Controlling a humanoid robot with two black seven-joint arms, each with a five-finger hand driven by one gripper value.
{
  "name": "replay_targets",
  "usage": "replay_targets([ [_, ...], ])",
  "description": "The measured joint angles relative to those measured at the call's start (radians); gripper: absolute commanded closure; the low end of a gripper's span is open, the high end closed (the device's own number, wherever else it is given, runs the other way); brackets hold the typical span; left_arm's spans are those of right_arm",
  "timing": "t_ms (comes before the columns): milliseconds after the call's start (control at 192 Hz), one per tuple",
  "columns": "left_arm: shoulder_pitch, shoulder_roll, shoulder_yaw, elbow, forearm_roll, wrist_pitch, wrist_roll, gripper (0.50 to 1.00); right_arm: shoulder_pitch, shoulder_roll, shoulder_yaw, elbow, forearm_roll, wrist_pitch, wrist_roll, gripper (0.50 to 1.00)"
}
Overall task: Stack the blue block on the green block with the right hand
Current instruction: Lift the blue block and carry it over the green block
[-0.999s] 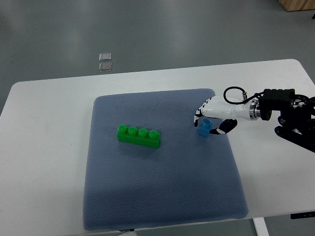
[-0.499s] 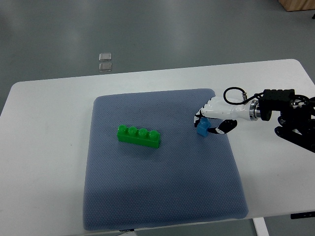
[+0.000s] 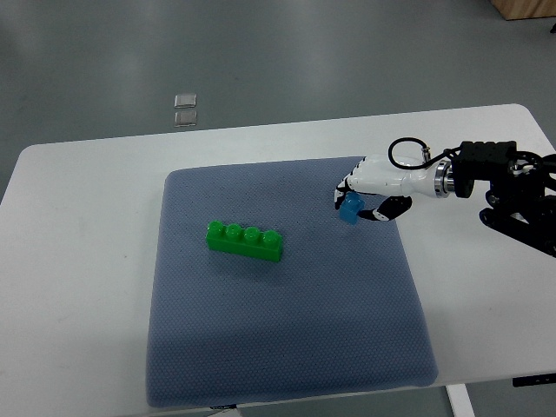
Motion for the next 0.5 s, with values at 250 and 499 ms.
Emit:
replay_targets([
  [250,0.0,0.0,0.0,0.0,0.0,0.0,-0.001,0.5,0.08,0.06,-0.003,0.038,0.002,0.012,0.002,0.881],
  [499,0.0,0.0,0.0,0.0,0.0,0.0,-0.001,0.5,0.163,0.167,-0.06,0.038,0.0,0.051,0.004,0.881],
])
